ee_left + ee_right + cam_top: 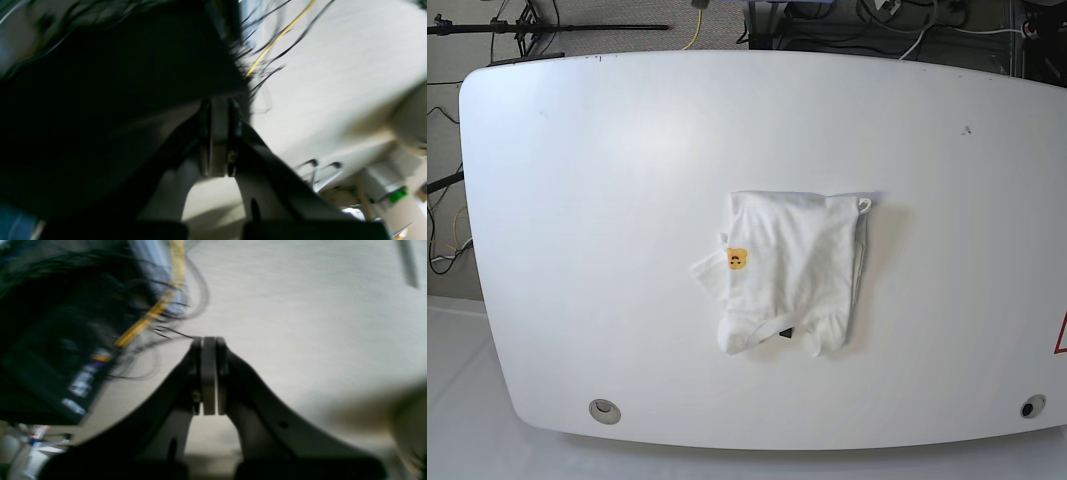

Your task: Fold the T-shirt properly

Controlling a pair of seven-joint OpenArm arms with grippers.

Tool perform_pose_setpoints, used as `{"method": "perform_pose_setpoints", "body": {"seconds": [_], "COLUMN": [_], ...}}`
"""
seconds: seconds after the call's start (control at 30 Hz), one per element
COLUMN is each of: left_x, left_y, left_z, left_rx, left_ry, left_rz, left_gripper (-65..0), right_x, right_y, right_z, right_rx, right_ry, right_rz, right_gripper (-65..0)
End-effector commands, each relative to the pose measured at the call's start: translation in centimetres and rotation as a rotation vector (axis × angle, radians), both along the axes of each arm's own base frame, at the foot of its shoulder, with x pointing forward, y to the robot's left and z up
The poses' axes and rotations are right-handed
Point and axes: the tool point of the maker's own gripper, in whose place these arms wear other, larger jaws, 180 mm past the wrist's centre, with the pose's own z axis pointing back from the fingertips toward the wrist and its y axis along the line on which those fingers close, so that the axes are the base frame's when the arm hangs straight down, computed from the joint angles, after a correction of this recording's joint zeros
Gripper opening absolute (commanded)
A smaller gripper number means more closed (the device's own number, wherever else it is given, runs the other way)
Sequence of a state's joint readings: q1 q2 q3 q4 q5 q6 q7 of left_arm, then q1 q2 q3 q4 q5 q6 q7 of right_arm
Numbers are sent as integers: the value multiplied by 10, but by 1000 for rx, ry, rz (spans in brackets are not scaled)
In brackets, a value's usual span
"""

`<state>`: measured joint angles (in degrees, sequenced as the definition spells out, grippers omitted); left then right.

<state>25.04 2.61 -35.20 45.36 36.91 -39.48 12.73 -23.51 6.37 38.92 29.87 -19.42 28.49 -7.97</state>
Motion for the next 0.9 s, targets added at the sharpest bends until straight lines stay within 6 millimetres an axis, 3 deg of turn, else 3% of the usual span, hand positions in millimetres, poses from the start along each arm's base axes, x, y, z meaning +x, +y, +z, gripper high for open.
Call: {"method": "perform_pose_setpoints", "body": {"seconds": [0.0, 0.17, 0.37, 0.4, 0.5, 0.6, 0.87], "left_x": [-4, 4, 2, 9, 54, 80, 110], "left_y": [11, 14, 19, 18, 43, 52, 39], "left_z": [-10, -32, -44, -45, -47, -47, -48], "left_rx": [39, 103, 180, 189, 280, 341, 328], "left_ry": [2, -51, -81, -95, -208, -262, -309], "left_rz": [35, 122, 139, 132, 80, 37, 15], "left_gripper": [-650, -650, -650, -650, -650, -650, -650], "right_x": [-1, 25, 50, 54, 62, 65, 64], "right_y": [16, 41, 60, 63, 77, 89, 85], "right_z": [-8, -19, -28, -29, -32, -34, -36], "right_rx": [40, 106, 119, 119, 125, 121, 87], "right_ry": [-6, -50, -48, -46, -40, -37, -29], "right_rz": [-22, -53, -10, 13, 85, 150, 183], "right_gripper": [-650, -650, -650, -650, -650, -650, -650]}}
